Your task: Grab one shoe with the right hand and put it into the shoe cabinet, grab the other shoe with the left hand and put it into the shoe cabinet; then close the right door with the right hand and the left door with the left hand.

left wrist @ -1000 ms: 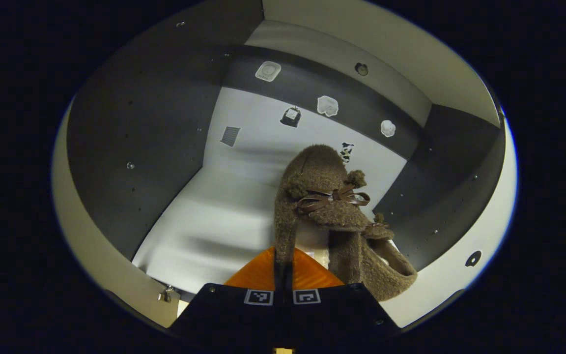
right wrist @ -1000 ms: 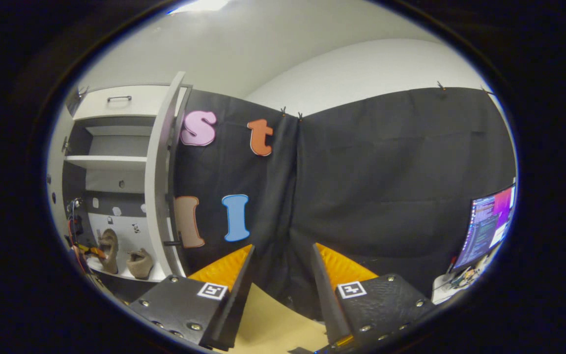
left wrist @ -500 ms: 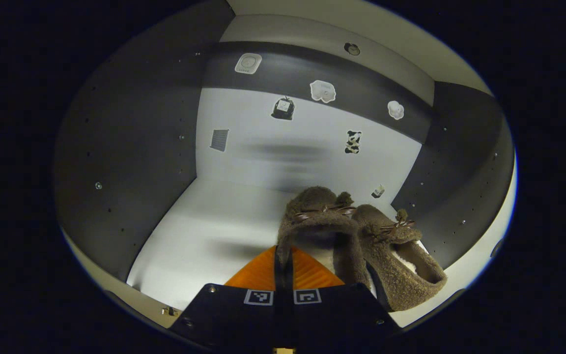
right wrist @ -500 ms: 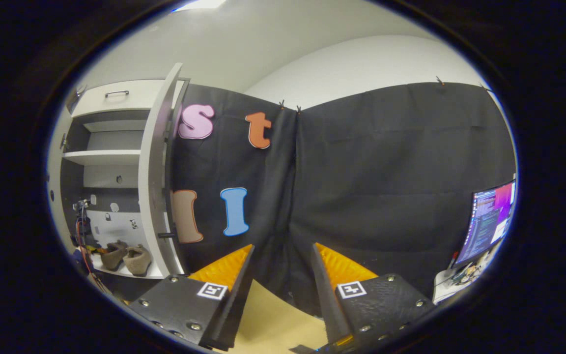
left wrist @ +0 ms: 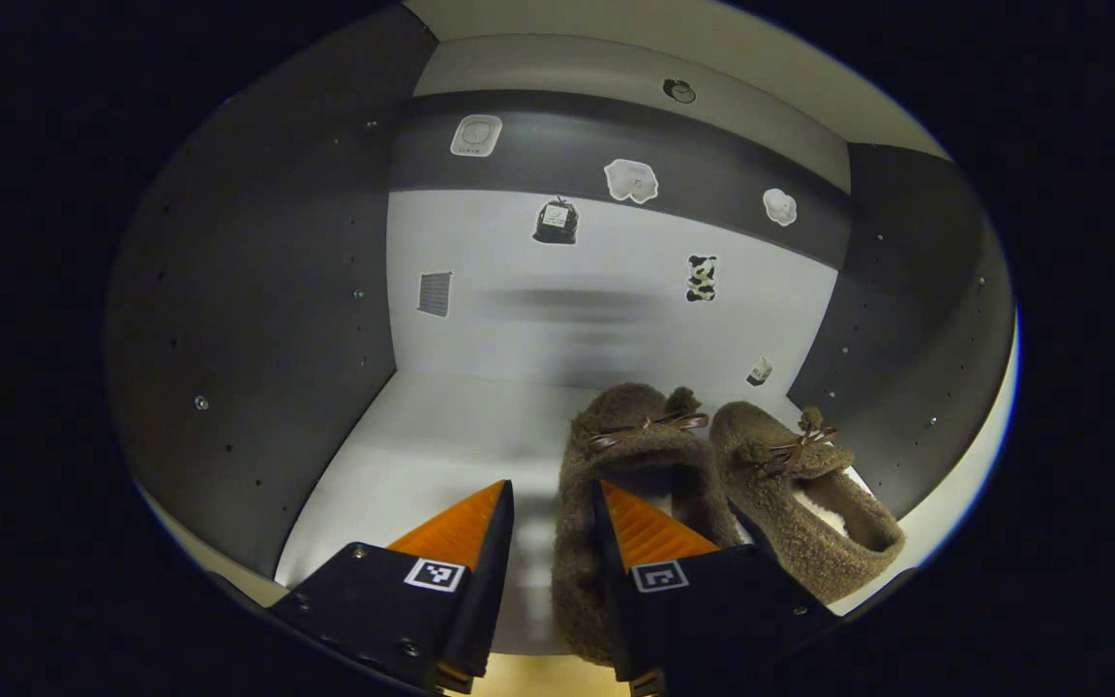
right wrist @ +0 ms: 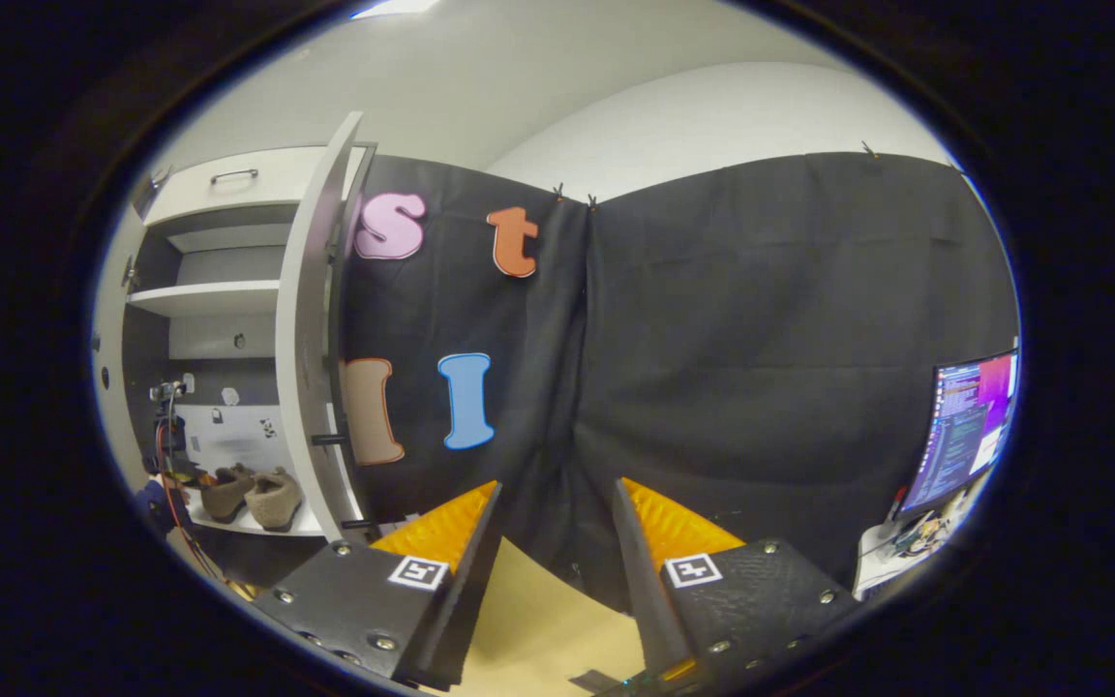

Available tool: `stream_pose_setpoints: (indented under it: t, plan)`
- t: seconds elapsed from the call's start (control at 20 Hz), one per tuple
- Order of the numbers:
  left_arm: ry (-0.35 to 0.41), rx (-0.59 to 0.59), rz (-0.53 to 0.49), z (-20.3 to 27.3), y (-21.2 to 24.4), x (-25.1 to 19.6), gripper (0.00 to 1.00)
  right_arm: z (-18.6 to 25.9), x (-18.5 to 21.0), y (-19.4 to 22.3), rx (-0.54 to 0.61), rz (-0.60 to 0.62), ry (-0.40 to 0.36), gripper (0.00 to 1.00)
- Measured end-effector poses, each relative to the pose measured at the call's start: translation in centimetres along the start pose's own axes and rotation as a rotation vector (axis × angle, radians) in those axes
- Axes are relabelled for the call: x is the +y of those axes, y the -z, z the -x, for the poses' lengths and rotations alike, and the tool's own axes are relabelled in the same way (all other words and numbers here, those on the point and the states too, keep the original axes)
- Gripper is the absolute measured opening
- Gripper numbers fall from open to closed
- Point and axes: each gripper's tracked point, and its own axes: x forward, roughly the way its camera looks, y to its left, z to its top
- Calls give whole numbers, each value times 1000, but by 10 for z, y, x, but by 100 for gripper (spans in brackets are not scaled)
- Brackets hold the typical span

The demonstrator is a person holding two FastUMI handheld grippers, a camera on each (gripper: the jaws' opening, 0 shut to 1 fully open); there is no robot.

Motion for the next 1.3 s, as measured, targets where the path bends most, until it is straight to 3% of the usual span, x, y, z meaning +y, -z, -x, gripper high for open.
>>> stream_pose_setpoints:
  t: [0.15,0.4,0.95,1.15,1.2,1.25,1.3]
  plan:
    - [22,-25,16,12,-3,-4,57,2,-3,2,10,-4,-3,68]
    - [72,-165,24,54,-29,-19,57,-3,1,11,33,-11,-23,68]
    - [236,-402,-39,203,-98,-59,56,-30,56,27,73,-23,-172,67]
    - [276,-432,-41,250,-97,-65,55,-32,73,33,84,-21,-217,67]
    - [282,-433,-39,259,-95,-65,48,-32,75,36,88,-21,-226,67]
    - [288,-436,-36,270,-92,-65,55,-33,79,37,93,-19,-236,67]
    - [293,-444,-31,283,-90,-65,55,-33,84,38,98,-17,-245,68]
